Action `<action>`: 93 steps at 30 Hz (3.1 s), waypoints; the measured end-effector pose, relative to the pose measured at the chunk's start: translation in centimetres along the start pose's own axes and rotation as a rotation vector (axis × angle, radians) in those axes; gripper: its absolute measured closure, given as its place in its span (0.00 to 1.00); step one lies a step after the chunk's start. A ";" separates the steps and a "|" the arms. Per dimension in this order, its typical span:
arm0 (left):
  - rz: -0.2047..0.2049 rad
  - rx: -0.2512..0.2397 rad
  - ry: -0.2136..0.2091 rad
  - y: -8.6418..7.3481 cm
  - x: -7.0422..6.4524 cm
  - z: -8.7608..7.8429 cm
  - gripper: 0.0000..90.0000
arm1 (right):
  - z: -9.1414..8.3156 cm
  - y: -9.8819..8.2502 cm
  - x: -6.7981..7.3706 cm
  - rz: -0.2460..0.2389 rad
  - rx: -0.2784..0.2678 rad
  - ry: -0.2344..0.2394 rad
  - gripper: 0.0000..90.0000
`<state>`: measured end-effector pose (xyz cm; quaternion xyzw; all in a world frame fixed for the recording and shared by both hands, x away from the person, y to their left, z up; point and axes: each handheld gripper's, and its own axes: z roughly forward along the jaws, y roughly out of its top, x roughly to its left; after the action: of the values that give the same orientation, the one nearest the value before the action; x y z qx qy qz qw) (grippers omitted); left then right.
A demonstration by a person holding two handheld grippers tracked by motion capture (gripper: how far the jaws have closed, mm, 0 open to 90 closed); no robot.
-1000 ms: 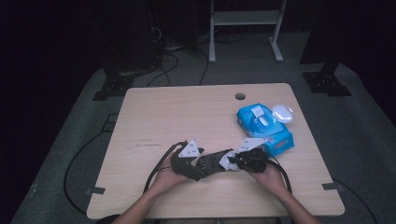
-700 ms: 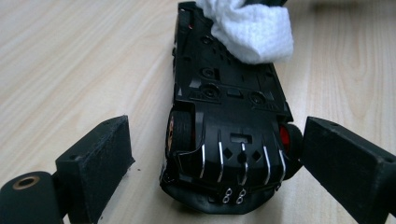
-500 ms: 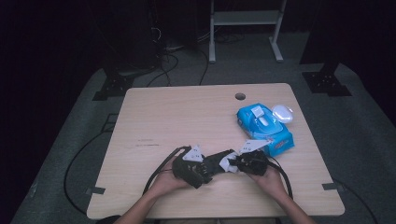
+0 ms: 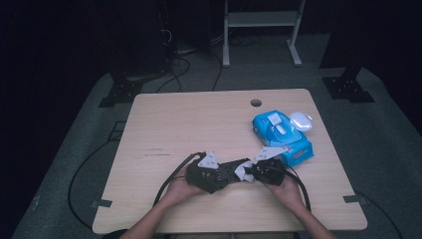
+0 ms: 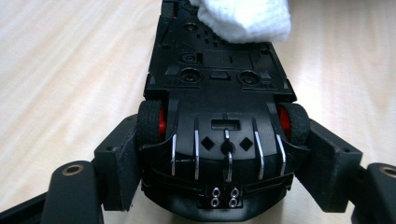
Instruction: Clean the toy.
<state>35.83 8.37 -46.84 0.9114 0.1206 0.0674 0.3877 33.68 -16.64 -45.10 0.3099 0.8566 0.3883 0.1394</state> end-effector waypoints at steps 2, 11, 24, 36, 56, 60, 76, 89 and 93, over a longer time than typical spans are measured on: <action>-0.009 -0.005 -0.019 0.0 0.5 0.1 0.27 | 0.4 0.8 0.3 -0.016 -0.001 -0.002 0.91; 0.025 -0.012 -0.006 -0.1 0.5 0.3 0.27 | 2.8 3.3 3.4 -0.071 -0.056 0.136 0.91; -0.005 -0.010 -0.009 -0.5 1.1 -0.3 0.27 | 1.4 0.7 0.2 0.009 -0.038 0.052 0.90; -0.003 -0.013 0.006 -0.3 0.9 0.0 0.27 | 2.4 2.1 1.6 -0.022 -0.065 0.145 0.90; -0.071 -0.029 -0.015 -0.1 1.2 -0.3 0.27 | 2.1 1.3 -0.8 0.066 -0.073 0.147 0.90; -0.069 -0.030 -0.018 -0.2 1.3 -0.2 0.27 | 1.7 0.5 -2.3 0.093 -0.051 0.085 0.90; -0.086 -0.045 -0.021 -0.4 1.3 -1.0 0.27 | 1.3 0.2 -3.3 0.130 -0.022 0.034 0.73; -0.083 -0.041 -0.018 -0.4 1.4 -0.9 0.28 | -0.3 1.4 -2.0 0.069 -0.021 0.059 0.56; -0.080 -0.045 -0.021 -0.4 1.4 -0.9 0.29 | -0.1 1.8 -1.4 0.057 -0.038 0.072 0.55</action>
<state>36.94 9.66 -46.47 0.8976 0.1513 0.0448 0.4117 35.53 -16.66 -43.68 0.3174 0.8444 0.4191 0.1031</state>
